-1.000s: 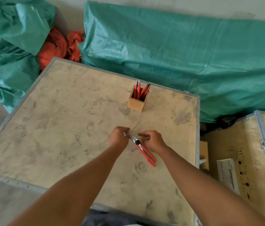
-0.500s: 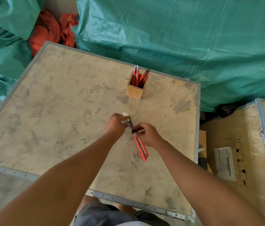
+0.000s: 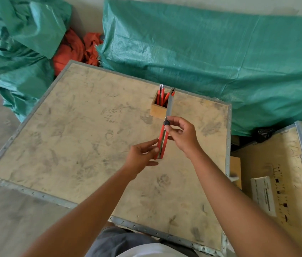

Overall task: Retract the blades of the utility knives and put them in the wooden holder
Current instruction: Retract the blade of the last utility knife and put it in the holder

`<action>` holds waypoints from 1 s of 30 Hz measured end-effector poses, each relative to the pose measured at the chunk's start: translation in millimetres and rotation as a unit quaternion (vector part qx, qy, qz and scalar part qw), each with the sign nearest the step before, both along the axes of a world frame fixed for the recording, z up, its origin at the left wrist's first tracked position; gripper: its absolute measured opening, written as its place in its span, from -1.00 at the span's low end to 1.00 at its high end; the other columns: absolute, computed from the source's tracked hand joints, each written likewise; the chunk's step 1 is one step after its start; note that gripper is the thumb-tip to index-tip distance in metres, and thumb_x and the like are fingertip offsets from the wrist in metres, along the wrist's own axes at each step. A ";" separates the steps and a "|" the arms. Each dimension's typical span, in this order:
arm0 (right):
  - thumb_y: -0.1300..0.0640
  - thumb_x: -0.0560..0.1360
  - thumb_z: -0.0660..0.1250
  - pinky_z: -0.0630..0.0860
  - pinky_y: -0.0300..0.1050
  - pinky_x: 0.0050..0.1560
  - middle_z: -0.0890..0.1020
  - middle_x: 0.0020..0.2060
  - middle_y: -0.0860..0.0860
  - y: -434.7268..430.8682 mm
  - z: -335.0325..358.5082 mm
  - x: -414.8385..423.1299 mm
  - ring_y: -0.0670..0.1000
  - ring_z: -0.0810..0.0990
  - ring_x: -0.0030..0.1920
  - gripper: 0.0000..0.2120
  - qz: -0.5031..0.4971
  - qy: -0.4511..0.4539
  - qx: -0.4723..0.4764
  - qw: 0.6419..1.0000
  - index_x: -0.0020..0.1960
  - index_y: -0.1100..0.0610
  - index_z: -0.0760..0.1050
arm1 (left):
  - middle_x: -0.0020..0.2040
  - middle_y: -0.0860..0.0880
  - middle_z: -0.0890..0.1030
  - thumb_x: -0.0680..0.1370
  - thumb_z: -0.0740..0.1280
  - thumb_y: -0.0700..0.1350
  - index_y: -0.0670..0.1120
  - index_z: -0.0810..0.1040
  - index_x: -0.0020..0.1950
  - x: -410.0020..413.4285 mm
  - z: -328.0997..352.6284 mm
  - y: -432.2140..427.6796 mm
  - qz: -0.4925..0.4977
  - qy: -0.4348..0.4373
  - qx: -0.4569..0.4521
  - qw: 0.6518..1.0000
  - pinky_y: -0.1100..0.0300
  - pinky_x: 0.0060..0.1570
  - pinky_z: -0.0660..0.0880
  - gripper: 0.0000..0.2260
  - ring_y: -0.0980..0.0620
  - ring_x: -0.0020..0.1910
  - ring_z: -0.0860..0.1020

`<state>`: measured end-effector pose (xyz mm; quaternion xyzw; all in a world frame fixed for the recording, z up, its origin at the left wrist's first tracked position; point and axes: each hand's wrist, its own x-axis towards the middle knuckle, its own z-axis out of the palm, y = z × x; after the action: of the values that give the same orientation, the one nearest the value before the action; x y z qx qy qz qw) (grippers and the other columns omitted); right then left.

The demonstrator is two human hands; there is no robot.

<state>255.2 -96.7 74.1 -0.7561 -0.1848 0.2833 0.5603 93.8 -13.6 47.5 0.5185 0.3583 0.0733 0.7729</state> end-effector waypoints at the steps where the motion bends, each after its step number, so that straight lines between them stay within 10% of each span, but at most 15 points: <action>1: 0.27 0.54 0.45 0.73 -0.05 -0.03 0.71 0.10 0.04 0.8 4.2 1.4 0.01 0.73 0.07 -0.72 -0.003 0.001 0.008 1.000 0.21 0.06 0.64 | 0.11 -0.18 0.70 0.55 0.40 -0.27 -0.12 0.57 0.33 -3.1 3.6 -3.9 0.000 -0.009 -0.012 1.000 -0.16 -0.01 0.65 -0.65 -0.17 0.03 0.71; 30: 0.27 0.51 0.49 0.73 -0.06 -0.07 0.76 0.03 0.00 -30.5 44.5 -28.8 -0.03 0.74 -0.14 -0.73 0.181 -0.014 -0.029 0.983 0.17 0.05 0.70 | 0.09 -0.14 0.72 0.54 0.35 -0.37 -0.14 0.63 0.21 -19.5 45.0 6.1 0.023 -0.078 -0.022 0.996 0.07 0.02 0.66 -0.72 -0.08 0.06 0.70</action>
<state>226.4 -127.2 118.7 -0.7301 -0.3183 0.3745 0.4747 74.2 -7.5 92.6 0.4856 0.3099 0.1236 0.8080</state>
